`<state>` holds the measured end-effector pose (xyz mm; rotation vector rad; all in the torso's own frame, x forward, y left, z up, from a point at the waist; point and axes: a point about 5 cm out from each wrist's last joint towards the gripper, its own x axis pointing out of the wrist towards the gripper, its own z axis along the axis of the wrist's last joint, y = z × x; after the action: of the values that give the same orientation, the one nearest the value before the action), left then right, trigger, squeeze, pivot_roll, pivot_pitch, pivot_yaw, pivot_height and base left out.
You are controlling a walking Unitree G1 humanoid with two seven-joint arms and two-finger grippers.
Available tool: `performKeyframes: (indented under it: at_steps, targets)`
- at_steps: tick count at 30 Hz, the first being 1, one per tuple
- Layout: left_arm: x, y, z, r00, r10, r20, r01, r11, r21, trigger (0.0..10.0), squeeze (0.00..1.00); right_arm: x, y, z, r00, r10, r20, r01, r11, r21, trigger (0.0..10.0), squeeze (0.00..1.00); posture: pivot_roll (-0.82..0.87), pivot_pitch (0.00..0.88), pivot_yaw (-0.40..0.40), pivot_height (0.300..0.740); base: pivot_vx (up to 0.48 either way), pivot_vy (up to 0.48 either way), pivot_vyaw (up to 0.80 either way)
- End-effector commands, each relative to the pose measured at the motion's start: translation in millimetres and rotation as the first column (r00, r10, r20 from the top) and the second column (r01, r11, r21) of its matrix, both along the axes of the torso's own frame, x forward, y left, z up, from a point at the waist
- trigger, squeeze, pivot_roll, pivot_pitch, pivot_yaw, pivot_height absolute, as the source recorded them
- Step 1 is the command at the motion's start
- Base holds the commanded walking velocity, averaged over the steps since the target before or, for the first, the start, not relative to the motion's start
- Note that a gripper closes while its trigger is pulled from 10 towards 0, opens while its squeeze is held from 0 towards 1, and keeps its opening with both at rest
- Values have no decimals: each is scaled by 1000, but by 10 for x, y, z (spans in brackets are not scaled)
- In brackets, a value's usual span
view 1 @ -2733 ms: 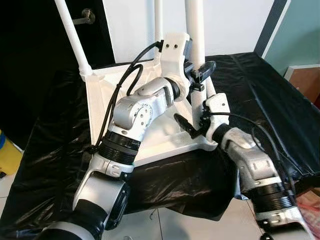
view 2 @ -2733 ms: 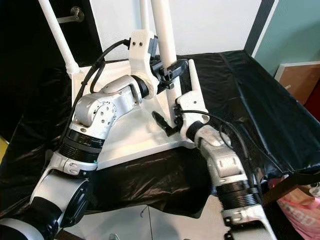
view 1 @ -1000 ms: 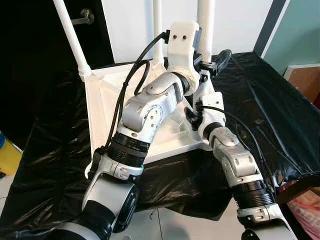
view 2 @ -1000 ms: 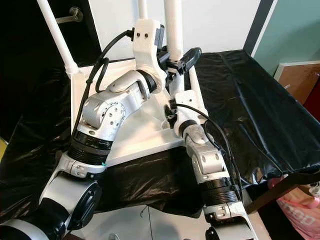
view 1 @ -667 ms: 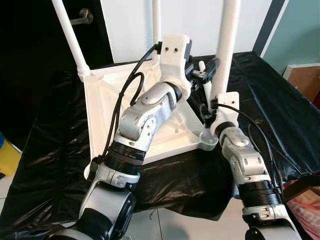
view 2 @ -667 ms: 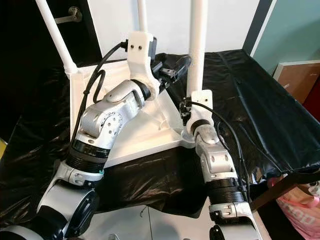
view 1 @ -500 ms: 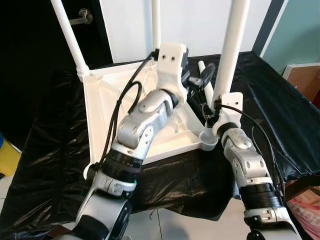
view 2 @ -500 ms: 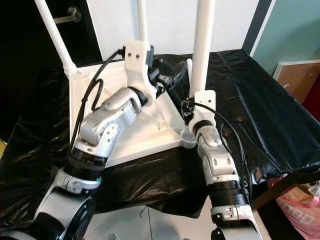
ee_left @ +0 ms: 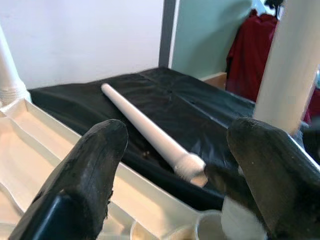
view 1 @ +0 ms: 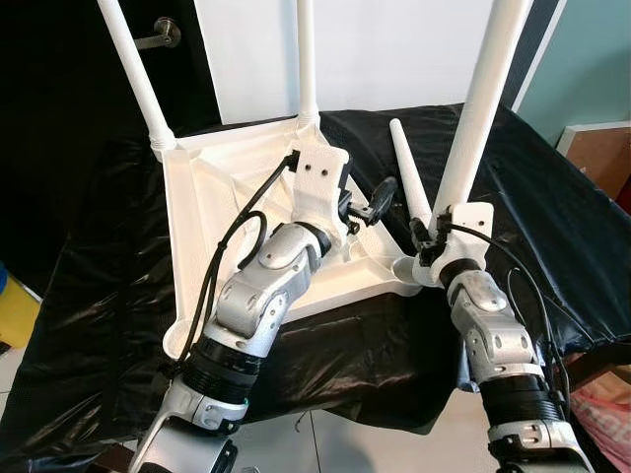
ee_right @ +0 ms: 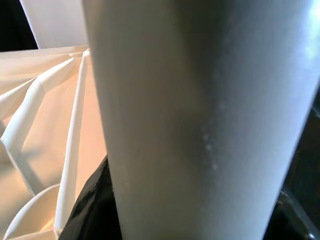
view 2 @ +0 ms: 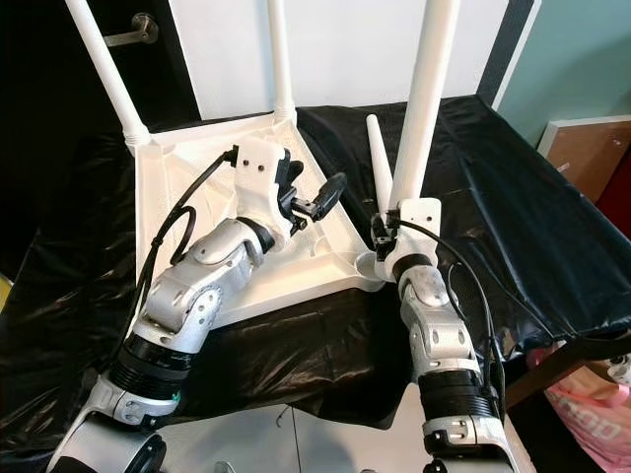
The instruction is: Building children table
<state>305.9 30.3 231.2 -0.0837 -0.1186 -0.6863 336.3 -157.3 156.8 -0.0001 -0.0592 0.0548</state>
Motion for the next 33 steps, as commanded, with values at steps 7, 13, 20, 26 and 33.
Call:
performKeyframes:
  at_steps: [7, 13, 20, 26, 33]
  targets:
    - [-219, -108, -199, 960, -277, -44, 280, 956, 91, 10000, 0, 84, 47, 87, 998, 57, 39, -57, 998, -6, 10000, 0, -125, 30, 14, 740, 0, 0, 0]
    - [-280, -91, -339, 954, -290, -82, 298, 946, 126, 10000, 0, 128, 119, 125, 994, 94, 57, -94, 995, -13, 10000, 0, -122, 31, 15, 740, 0, 0, 0]
    - [-335, -74, -421, 950, -293, -109, 307, 940, 150, 10000, 0, 138, 153, 37, 994, 107, 36, -107, 994, -5, 10000, 0, -115, 34, 11, 740, 0, 0, 0]
    - [-384, -68, -448, 947, -298, -122, 315, 936, 160, 10000, 0, 106, 130, -229, 994, 100, -44, -100, 995, 0, 10000, 0, -112, 35, 9, 740, 0, 0, 0]
    - [-396, -66, -449, 945, -303, -123, 321, 933, 164, 10000, 0, 92, 125, -311, 993, 100, -66, -100, 995, 0, 10000, 0, -116, 37, 11, 740, 0, 0, 0]
